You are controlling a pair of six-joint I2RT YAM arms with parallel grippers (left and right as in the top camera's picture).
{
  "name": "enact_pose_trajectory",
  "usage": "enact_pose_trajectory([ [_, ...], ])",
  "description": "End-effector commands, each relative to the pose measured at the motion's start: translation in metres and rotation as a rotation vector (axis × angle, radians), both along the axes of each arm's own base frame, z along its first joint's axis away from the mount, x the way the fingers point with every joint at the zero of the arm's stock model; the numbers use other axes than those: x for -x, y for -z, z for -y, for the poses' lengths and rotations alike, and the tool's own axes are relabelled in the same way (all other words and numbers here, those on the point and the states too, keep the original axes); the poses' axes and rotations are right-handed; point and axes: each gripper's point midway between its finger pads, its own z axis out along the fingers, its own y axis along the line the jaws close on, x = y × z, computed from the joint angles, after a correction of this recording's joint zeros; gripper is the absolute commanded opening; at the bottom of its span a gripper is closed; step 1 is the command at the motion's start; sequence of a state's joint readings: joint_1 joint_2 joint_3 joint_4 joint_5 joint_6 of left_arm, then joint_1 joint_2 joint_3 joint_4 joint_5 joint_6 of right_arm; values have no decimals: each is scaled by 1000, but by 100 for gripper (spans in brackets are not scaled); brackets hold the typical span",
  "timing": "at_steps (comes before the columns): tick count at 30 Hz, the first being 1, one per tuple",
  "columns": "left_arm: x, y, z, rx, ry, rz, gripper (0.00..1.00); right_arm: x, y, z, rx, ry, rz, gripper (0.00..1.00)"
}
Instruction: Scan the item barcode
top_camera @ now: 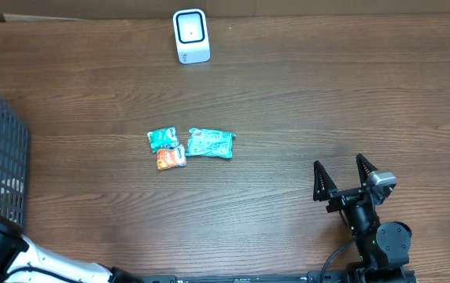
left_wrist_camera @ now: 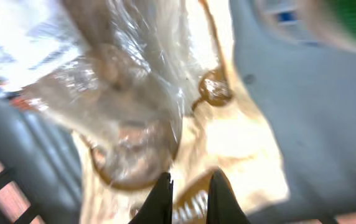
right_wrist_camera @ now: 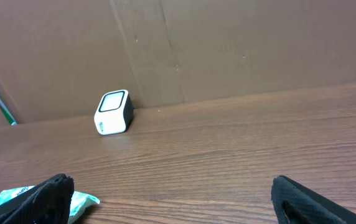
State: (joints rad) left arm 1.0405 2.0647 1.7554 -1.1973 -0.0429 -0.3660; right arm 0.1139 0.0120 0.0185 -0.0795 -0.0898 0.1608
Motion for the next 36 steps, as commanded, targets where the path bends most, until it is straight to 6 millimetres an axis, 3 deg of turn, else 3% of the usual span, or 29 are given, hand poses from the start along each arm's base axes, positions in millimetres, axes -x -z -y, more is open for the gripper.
enact_pose_trajectory([
  [1,-9,-58,-4,-123,11,91,4,0,2,-1,2,-6,3,100],
  [6,-5,-61,10,-78,10,88,5,0,2,-1,2,-6,3,100],
  [8,-3,-61,13,-67,10,81,11,0,2,-1,2,-6,3,100],
  [9,-2,-61,14,-60,10,78,19,0,2,-1,2,-6,3,100],
  [11,0,-60,18,-45,15,68,48,0,2,-1,2,-6,3,100],
  [14,5,-56,25,-17,18,47,73,0,2,-1,2,-6,3,100],
  [23,11,-8,34,20,15,25,83,0,2,-1,2,-6,3,100],
  [28,19,20,32,-6,-3,-12,100,0,2,-1,2,-6,3,100],
  [36,20,62,34,-36,-3,4,100,0,2,-1,2,-6,3,100],
])
